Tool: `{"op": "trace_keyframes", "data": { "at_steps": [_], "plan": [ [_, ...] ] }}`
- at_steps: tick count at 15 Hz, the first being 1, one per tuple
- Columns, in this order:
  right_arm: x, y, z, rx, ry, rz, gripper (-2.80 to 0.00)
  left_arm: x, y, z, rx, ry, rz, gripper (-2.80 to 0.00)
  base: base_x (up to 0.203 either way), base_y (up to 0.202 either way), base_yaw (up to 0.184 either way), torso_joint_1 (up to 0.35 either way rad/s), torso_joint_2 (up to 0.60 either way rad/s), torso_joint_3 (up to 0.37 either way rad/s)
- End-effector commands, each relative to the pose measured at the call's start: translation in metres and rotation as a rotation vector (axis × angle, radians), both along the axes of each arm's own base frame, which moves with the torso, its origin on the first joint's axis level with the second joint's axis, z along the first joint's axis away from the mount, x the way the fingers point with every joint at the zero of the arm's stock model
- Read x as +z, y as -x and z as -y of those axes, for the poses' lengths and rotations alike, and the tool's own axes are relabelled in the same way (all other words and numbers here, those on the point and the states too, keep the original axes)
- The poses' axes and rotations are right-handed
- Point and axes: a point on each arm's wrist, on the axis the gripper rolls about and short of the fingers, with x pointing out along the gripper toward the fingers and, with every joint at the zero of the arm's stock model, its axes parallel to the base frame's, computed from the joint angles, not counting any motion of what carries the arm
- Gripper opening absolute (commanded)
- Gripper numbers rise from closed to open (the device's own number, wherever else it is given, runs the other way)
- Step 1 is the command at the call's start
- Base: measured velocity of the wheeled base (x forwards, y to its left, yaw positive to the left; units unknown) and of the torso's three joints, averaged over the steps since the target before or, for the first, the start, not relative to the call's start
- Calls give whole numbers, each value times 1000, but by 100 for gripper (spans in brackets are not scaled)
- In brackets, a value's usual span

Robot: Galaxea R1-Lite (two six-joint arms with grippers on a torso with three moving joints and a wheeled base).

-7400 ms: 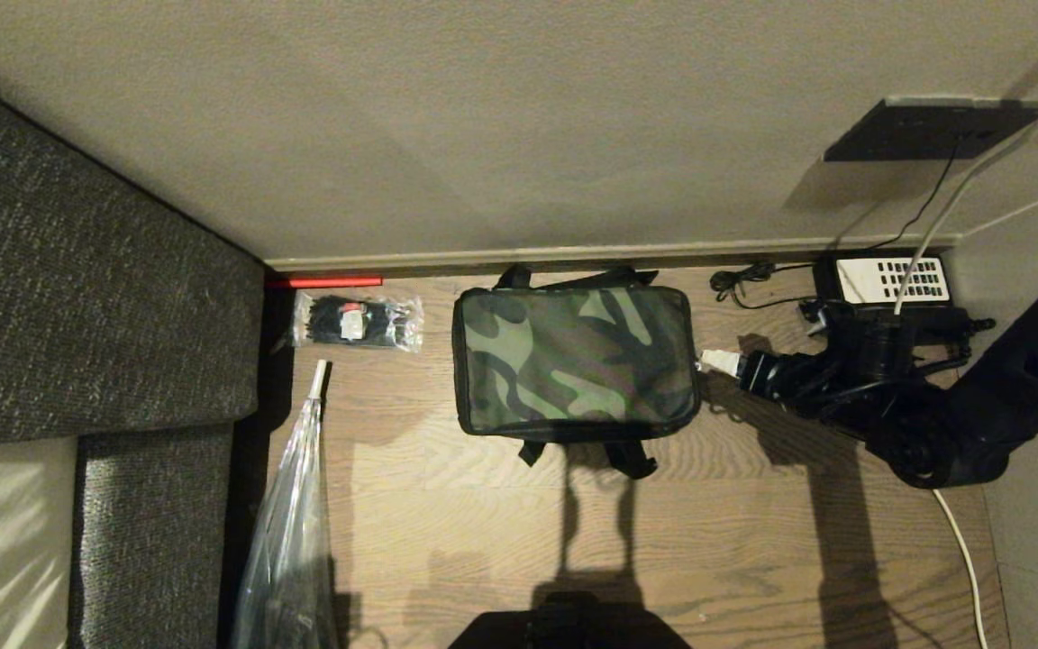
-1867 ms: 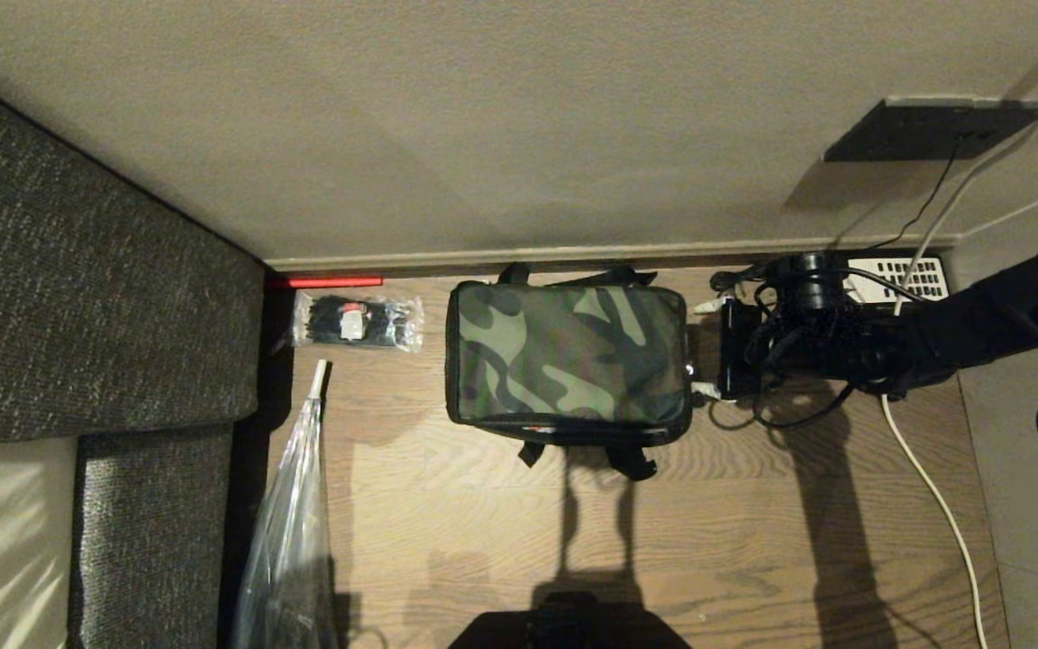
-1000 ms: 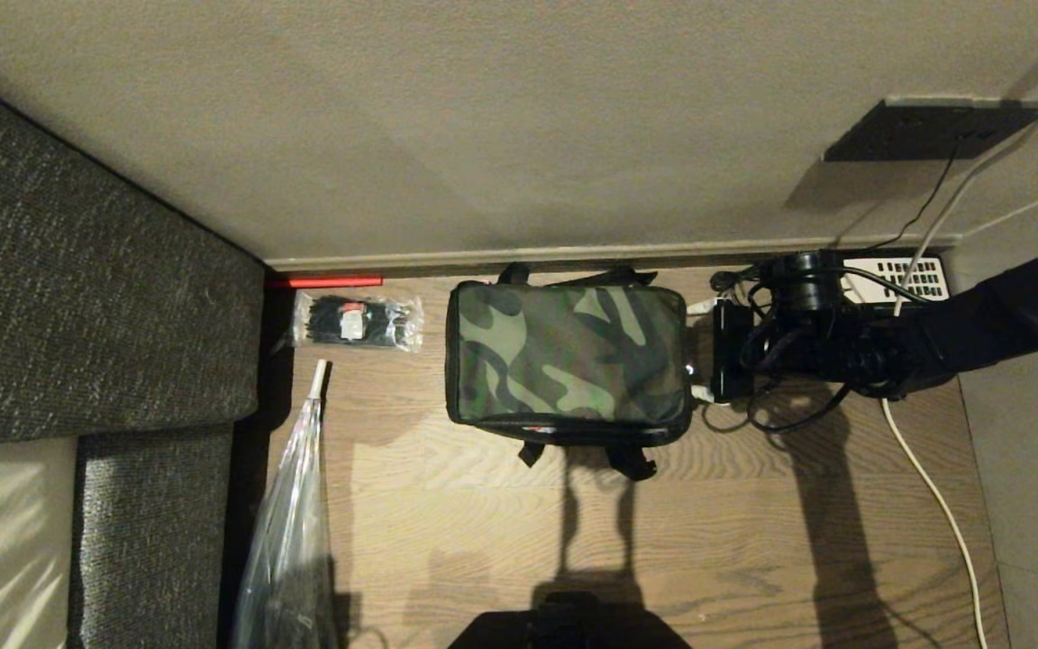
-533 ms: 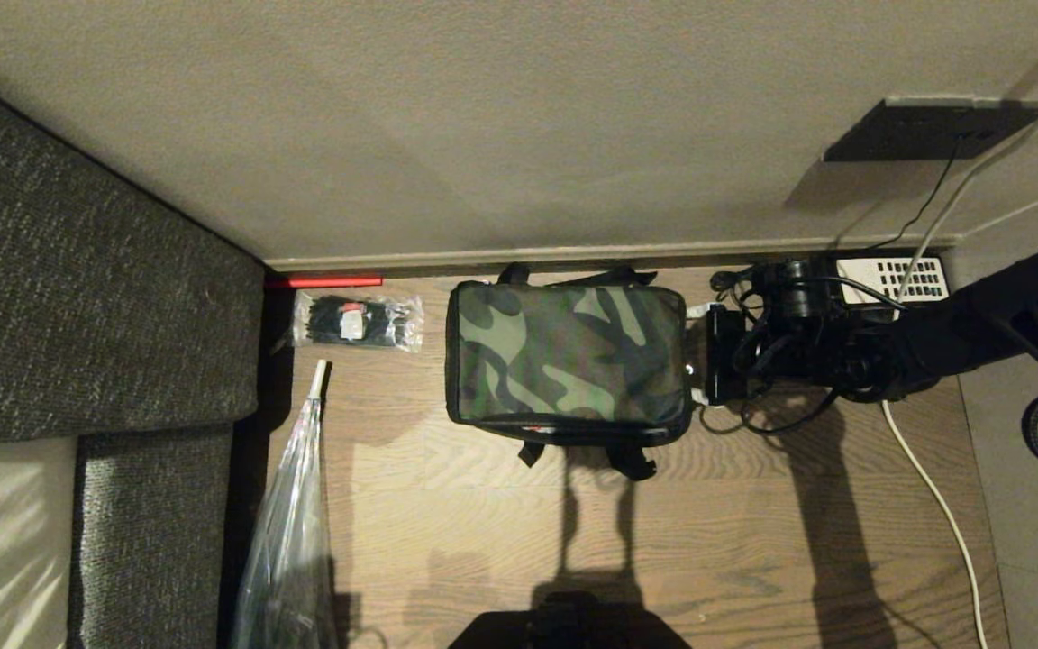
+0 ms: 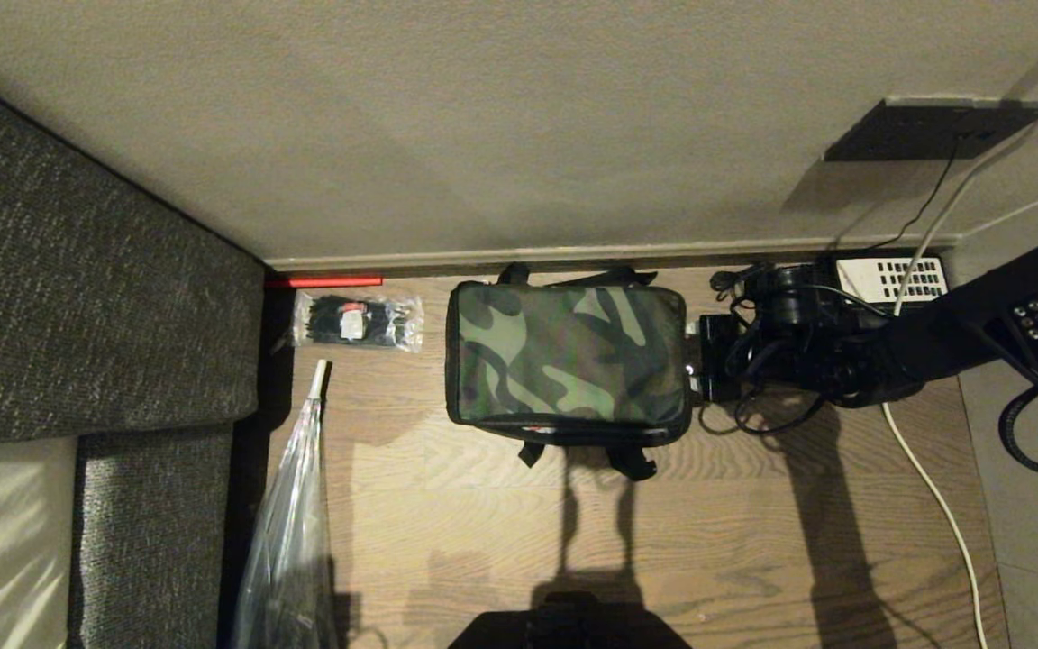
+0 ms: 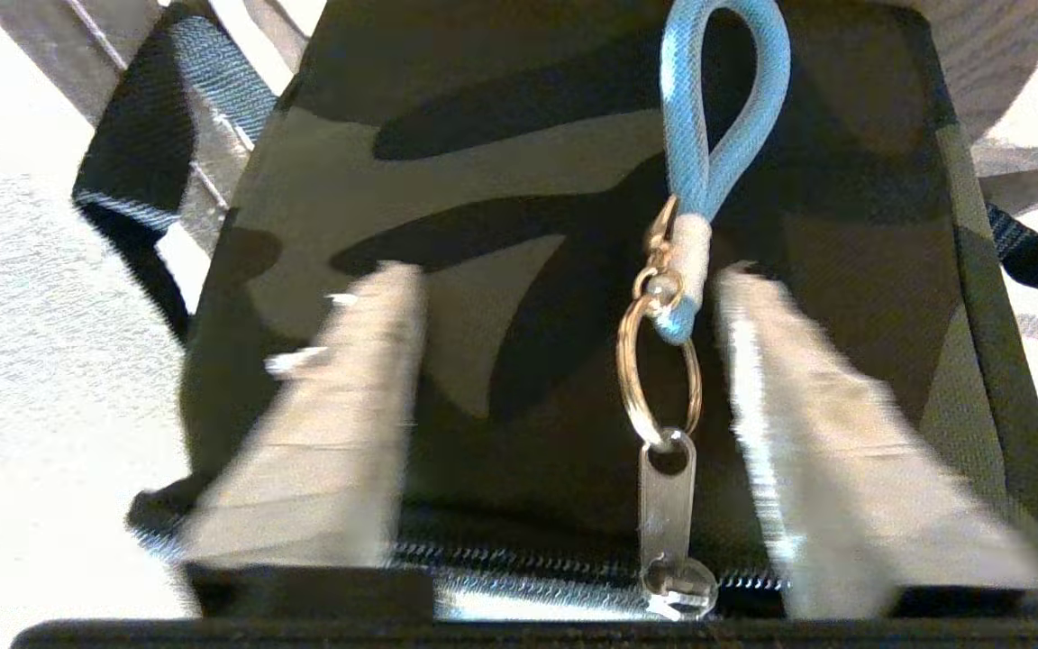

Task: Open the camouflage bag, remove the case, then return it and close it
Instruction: Open the top of the storage box

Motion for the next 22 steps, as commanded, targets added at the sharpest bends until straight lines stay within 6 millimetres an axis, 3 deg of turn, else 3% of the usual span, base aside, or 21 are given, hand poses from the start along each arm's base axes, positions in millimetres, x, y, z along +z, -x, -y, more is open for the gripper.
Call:
{"op": "trace_keyframes", "data": {
  "at_steps": [1,13,17,22],
  "plan": [
    [-2,-1,0,-2,-7,-6,-280,-1,0,0,1,0,-1,-280,0,0,0,0,0,0],
    [6,0,1,14,24,48,-280,-1,0,0,1,0,-1,-280,0,0,0,0,0,0],
    [20,-2,3,36,79,176,-280,-1,0,0,1,0,-1,-280,0,0,0,0,0,0],
    [21,-2,3,39,89,185,-280,-1,0,0,1,0,-1,-280,0,0,0,0,0,0]
  ]
}}
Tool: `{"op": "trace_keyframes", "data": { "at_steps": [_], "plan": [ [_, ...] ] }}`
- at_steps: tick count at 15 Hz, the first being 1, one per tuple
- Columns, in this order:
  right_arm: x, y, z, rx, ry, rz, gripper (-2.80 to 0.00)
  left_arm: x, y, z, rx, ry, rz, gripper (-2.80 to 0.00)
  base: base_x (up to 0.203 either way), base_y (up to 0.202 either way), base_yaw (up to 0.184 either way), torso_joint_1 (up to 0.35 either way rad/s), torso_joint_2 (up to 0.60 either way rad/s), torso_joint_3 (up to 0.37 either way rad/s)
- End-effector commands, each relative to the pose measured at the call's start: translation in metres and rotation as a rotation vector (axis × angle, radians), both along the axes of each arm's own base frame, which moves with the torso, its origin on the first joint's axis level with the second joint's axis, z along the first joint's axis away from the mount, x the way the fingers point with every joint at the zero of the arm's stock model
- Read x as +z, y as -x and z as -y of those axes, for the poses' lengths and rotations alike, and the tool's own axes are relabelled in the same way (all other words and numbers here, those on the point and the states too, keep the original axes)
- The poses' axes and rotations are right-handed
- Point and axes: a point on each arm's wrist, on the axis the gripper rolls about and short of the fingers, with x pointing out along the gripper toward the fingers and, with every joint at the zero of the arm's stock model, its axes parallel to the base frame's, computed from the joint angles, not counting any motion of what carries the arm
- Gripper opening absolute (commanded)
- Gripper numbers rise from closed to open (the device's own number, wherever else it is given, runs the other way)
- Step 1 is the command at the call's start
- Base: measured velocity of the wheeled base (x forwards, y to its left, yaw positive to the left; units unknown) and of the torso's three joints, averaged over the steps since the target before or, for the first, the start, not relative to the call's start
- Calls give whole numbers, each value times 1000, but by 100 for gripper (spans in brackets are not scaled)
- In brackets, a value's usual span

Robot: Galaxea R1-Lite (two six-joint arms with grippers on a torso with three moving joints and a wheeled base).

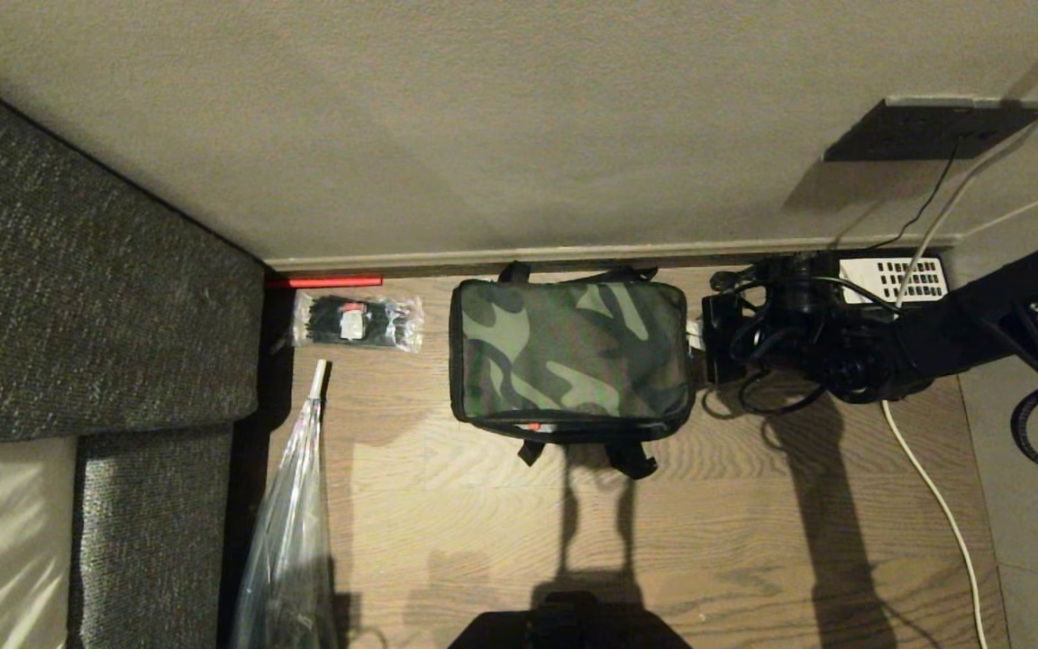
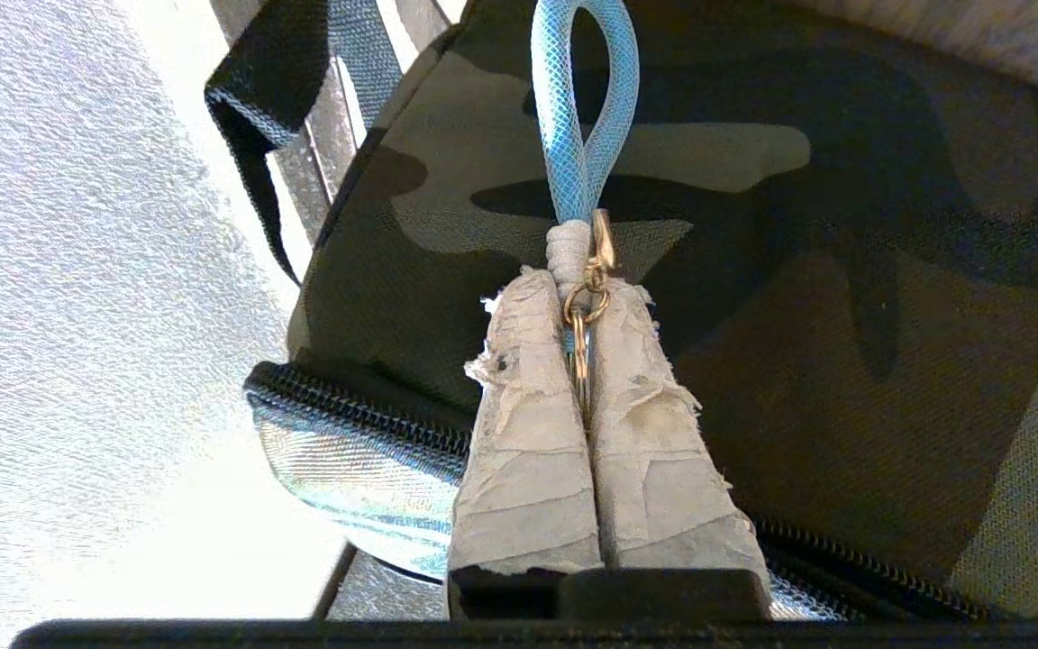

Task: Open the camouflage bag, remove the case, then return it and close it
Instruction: Open the top of the storage box

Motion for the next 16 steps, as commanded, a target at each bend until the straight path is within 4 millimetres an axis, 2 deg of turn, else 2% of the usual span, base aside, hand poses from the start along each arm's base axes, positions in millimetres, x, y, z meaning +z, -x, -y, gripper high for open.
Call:
{"op": "trace_keyframes", "data": {
  "at_steps": [1,4,11,16],
  "plan": [
    [4,-1,1,10,35,41,-280,-1,0,0,0,1,-1,-280,0,0,0,0,0,0],
    [4,-1,1,10,35,41,-280,-1,0,0,0,1,-1,-280,0,0,0,0,0,0],
    [16,-5,7,13,80,187,-280,-1,0,0,0,1,-1,-280,0,0,0,0,0,0],
    [17,-6,7,13,85,203,-280,-1,0,0,0,1,-1,-280,0,0,0,0,0,0]
  ]
}}
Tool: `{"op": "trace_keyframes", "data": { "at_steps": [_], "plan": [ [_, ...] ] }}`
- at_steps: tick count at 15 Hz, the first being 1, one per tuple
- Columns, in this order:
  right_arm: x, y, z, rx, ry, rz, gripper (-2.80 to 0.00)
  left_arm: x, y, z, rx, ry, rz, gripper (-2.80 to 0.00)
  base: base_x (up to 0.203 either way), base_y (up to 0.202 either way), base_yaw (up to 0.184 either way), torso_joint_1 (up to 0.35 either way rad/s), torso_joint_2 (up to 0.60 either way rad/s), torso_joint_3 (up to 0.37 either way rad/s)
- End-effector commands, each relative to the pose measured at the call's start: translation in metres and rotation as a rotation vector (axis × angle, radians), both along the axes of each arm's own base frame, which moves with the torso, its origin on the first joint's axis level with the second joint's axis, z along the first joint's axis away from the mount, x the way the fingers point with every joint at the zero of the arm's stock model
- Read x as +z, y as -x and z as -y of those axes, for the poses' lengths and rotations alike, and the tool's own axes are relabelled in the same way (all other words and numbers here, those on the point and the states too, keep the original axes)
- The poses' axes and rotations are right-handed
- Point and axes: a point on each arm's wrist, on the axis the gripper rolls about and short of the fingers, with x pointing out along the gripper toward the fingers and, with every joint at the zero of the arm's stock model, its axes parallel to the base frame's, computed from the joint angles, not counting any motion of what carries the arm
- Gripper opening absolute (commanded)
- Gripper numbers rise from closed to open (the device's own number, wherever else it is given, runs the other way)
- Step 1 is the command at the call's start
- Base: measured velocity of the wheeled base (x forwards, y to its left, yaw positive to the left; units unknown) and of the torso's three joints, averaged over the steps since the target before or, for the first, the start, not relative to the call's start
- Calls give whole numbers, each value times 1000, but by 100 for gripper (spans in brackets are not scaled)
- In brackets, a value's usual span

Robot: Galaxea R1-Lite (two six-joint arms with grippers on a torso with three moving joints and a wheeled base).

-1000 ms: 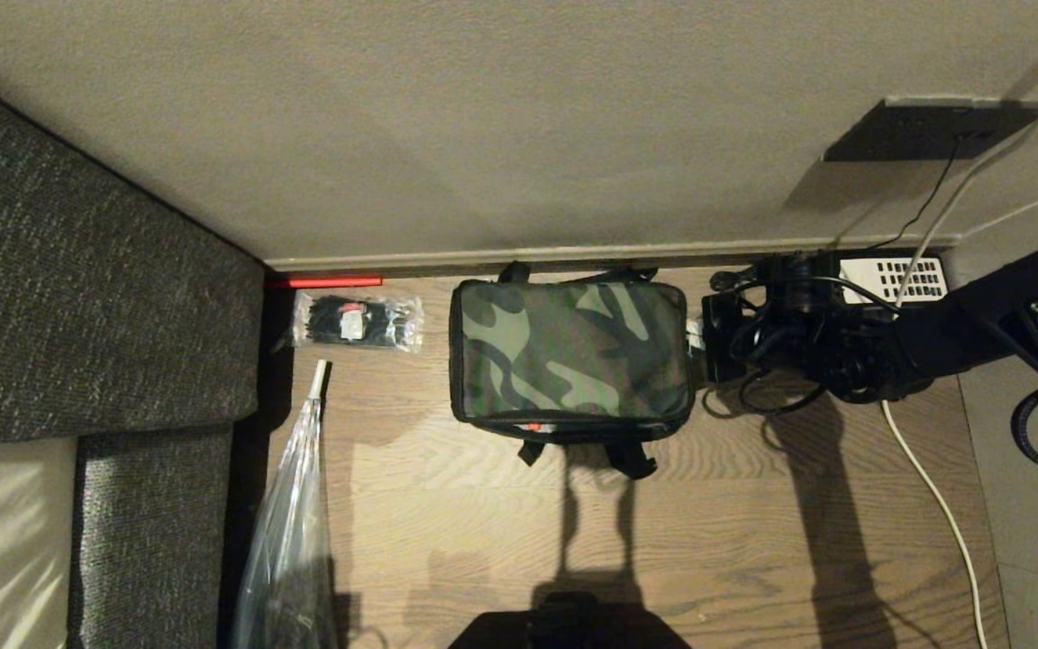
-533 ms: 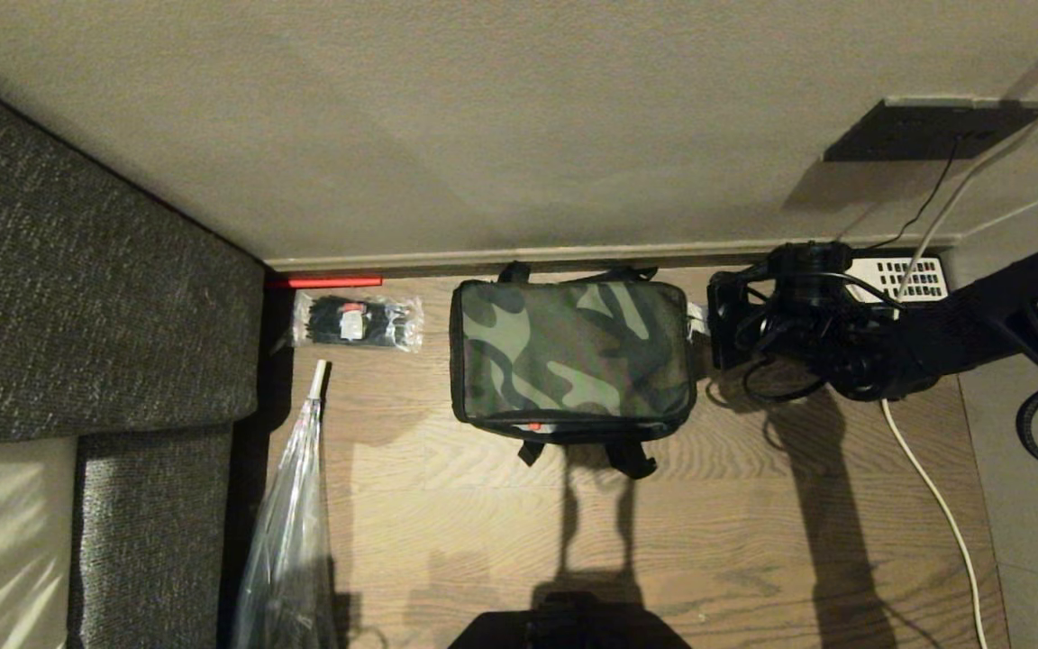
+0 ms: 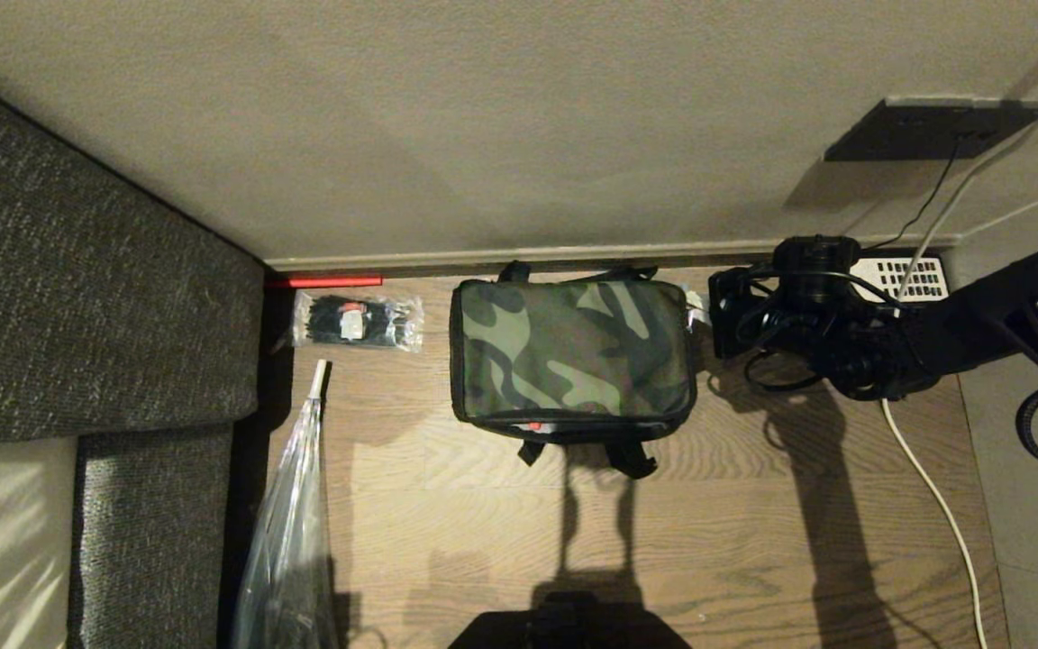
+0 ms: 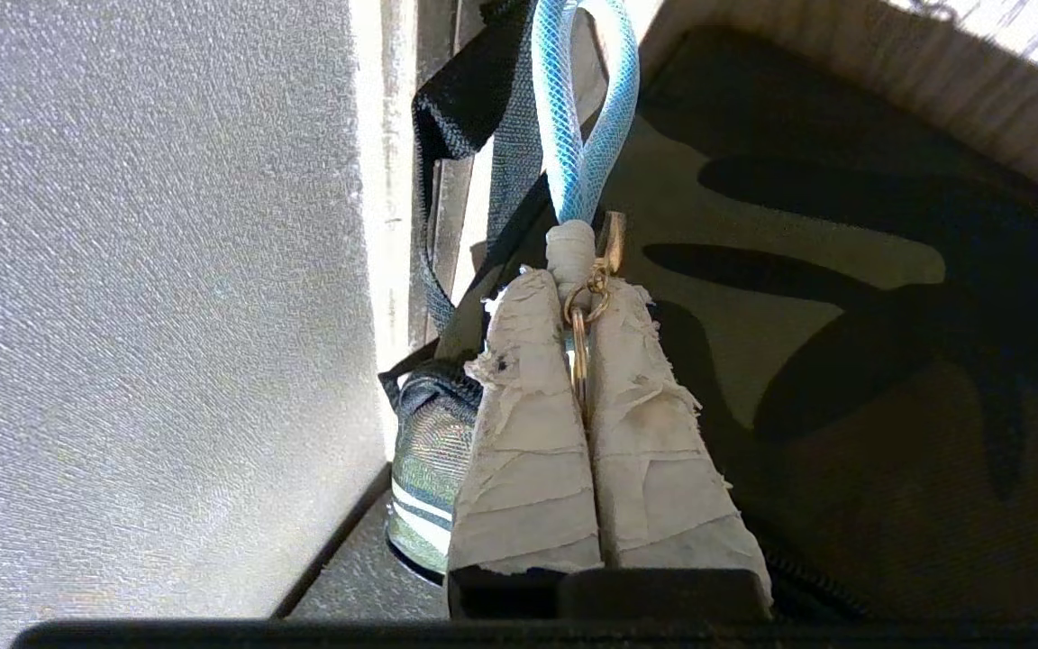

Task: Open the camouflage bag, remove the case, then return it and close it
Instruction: Open the top of the storage box

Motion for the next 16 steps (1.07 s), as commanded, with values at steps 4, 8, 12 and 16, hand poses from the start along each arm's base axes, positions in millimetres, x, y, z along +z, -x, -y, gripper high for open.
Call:
{"op": "trace_keyframes", "data": {
  "at_steps": [4,8,12,16],
  "plan": [
    [0,0,0,0,-8,0,-280,-1,0,0,1,0,-1,-280,0,0,0,0,0,0],
    [0,0,0,0,-8,0,-280,-1,0,0,1,0,-1,-280,0,0,0,0,0,0],
    [0,0,0,0,-8,0,-280,-1,0,0,1,0,-1,-280,0,0,0,0,0,0],
    [18,-7,7,-14,-9,121,-280,-1,0,0,1,0,-1,-280,0,0,0,0,0,0]
  ]
}}
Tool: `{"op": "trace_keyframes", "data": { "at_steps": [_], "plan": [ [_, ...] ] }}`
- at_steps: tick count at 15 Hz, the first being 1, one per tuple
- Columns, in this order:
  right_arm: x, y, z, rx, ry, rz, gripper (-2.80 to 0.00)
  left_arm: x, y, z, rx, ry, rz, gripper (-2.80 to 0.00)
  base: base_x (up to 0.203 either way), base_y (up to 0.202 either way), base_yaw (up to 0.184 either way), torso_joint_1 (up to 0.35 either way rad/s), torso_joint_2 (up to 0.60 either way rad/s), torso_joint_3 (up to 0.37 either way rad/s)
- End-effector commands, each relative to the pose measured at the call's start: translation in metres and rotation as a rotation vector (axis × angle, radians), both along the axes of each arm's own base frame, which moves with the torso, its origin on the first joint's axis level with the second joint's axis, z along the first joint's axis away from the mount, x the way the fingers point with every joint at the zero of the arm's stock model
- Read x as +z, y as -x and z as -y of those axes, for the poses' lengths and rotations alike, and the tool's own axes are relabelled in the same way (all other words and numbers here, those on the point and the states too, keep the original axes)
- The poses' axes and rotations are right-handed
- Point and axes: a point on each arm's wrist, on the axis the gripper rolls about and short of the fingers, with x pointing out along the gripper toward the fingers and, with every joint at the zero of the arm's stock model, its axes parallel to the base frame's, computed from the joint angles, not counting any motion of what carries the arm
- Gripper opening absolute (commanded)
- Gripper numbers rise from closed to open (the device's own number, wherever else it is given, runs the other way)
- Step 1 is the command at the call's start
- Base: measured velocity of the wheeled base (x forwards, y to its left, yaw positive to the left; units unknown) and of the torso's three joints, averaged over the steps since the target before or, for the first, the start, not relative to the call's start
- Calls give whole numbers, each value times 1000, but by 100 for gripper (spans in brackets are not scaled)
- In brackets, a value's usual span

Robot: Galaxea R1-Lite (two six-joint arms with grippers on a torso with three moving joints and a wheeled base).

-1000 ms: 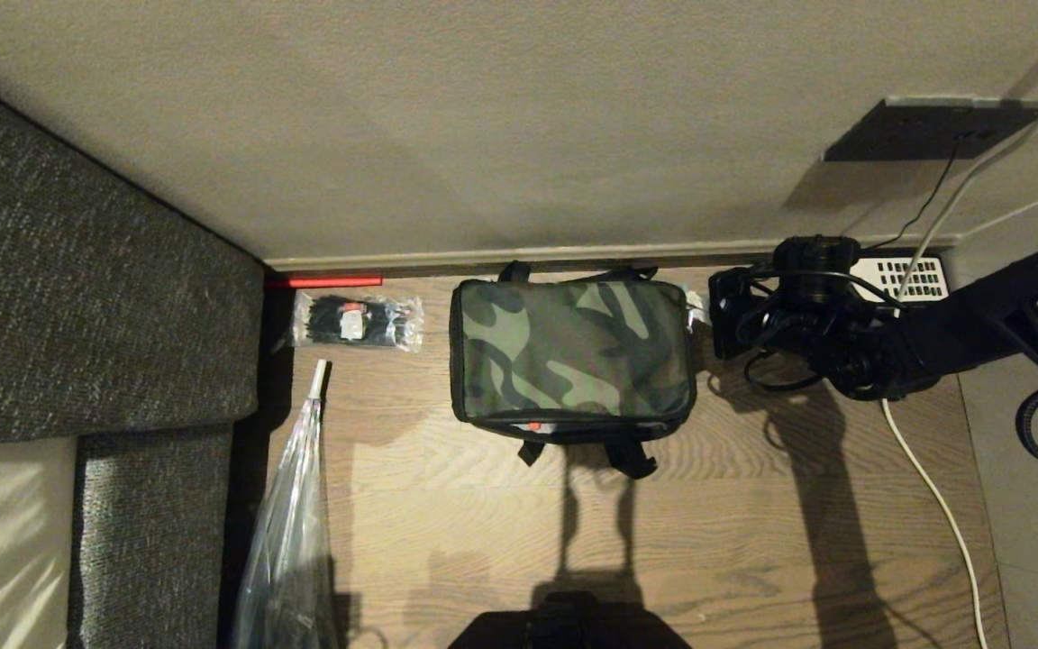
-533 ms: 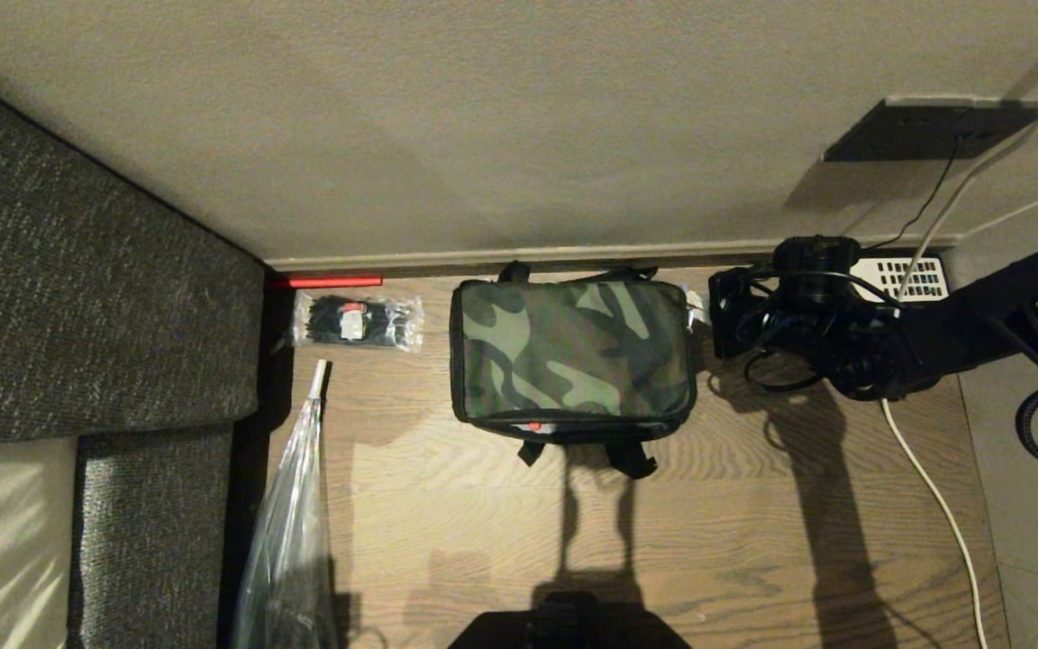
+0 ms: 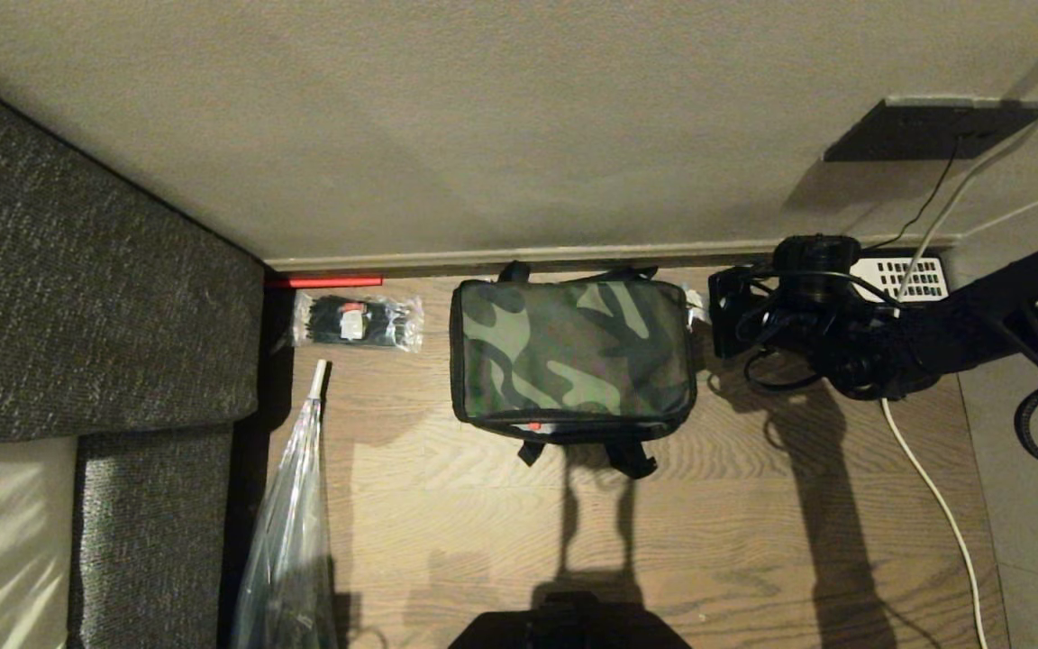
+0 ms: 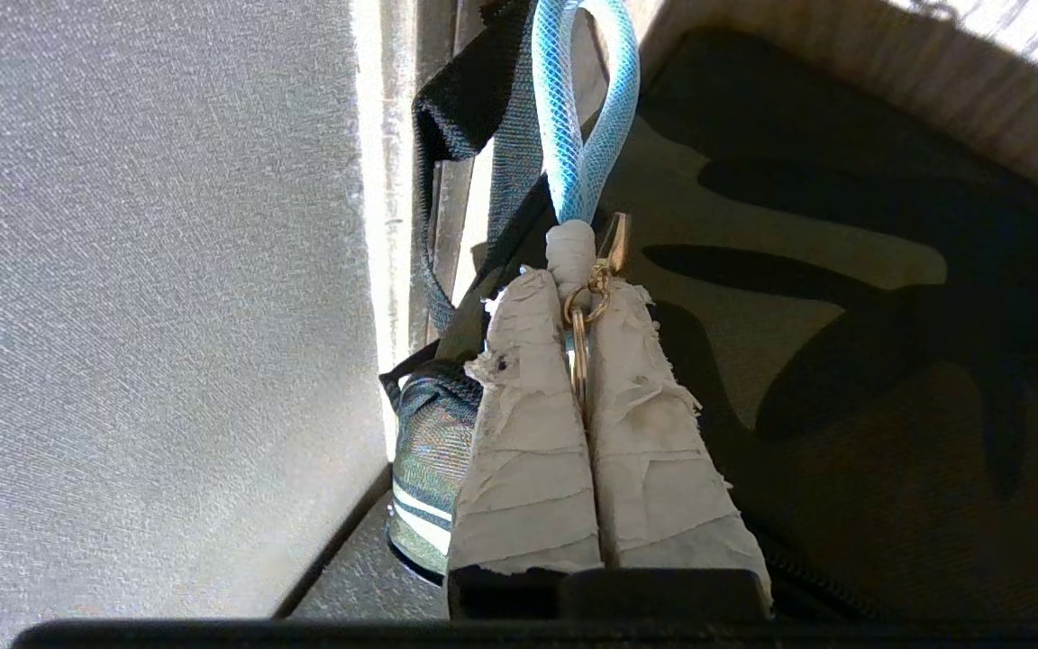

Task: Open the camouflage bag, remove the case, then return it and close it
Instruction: Open the top of the storage box

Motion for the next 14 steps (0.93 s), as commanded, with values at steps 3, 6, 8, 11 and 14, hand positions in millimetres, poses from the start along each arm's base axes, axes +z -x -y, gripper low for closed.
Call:
{"op": "trace_keyframes", "data": {
  "at_steps": [3,6,8,11,14],
  "plan": [
    [23,-7,10,-19,-18,135,-280,-1,0,0,1,0,-1,-280,0,0,0,0,0,0],
    [23,-7,10,-19,-18,136,-280,-1,0,0,1,0,-1,-280,0,0,0,0,0,0],
    [23,-7,10,-19,-18,136,-280,-1,0,0,1,0,-1,-280,0,0,0,0,0,0],
    [21,-8,10,-16,-17,145,-280,-1,0,0,1,0,-1,-280,0,0,0,0,0,0],
    [17,-7,10,-12,17,137,-280,-1,0,0,1,0,-1,-280,0,0,0,0,0,0]
  ]
}}
